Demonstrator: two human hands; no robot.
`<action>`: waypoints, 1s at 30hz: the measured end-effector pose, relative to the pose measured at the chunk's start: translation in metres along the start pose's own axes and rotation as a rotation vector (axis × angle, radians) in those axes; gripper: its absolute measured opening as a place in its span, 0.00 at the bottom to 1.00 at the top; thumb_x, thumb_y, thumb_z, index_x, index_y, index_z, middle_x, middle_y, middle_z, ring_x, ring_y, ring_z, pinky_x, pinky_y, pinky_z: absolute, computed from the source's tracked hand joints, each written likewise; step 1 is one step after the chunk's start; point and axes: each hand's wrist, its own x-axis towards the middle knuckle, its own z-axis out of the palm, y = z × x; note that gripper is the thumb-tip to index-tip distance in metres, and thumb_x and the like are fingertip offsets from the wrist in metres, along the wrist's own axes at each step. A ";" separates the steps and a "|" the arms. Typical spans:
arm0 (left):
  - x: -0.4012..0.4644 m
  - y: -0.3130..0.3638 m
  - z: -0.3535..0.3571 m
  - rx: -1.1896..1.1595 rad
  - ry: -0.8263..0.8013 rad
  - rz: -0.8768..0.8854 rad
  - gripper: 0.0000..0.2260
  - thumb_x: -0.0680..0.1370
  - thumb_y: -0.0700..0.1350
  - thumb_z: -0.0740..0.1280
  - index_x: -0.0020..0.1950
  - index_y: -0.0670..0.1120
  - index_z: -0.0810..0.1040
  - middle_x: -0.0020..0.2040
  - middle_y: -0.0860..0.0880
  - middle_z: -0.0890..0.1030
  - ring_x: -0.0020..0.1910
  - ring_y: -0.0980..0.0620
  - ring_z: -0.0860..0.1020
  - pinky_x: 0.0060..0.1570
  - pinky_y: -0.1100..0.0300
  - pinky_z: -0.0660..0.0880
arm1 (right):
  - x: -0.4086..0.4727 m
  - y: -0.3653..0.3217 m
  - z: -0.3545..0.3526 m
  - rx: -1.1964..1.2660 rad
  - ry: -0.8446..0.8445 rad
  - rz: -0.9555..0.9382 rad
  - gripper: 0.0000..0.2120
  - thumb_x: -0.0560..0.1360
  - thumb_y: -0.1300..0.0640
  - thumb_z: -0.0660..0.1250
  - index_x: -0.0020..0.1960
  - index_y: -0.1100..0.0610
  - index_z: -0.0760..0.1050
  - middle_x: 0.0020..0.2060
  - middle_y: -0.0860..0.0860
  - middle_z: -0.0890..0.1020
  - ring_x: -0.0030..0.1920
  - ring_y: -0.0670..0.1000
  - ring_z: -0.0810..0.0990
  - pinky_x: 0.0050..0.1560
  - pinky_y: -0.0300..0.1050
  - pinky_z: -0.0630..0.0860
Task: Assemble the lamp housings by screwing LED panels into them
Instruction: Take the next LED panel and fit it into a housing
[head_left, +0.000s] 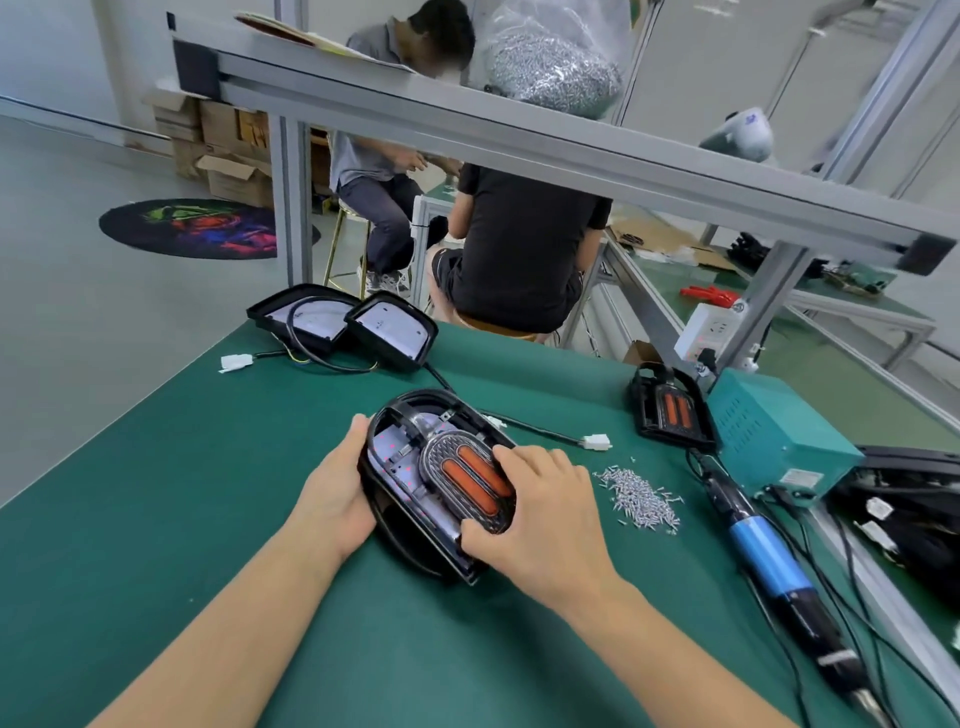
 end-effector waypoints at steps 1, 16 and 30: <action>0.000 -0.002 0.001 -0.008 -0.008 0.009 0.23 0.82 0.55 0.54 0.67 0.39 0.73 0.62 0.40 0.78 0.63 0.42 0.75 0.65 0.44 0.69 | -0.003 0.001 0.000 -0.001 0.009 0.009 0.31 0.63 0.39 0.63 0.63 0.53 0.76 0.56 0.47 0.78 0.55 0.52 0.72 0.54 0.45 0.63; -0.001 -0.001 0.004 0.701 0.320 0.392 0.06 0.79 0.42 0.64 0.51 0.45 0.80 0.52 0.46 0.81 0.51 0.48 0.78 0.57 0.53 0.73 | -0.018 -0.001 0.010 -0.075 -0.028 -0.050 0.29 0.69 0.38 0.62 0.66 0.52 0.70 0.59 0.47 0.73 0.58 0.52 0.68 0.58 0.46 0.61; -0.009 -0.003 -0.004 1.520 0.301 0.487 0.15 0.76 0.37 0.58 0.56 0.48 0.79 0.53 0.42 0.79 0.52 0.39 0.75 0.54 0.47 0.73 | -0.025 0.000 0.010 -0.074 0.009 -0.054 0.25 0.72 0.38 0.60 0.62 0.52 0.72 0.57 0.48 0.72 0.58 0.52 0.68 0.60 0.46 0.60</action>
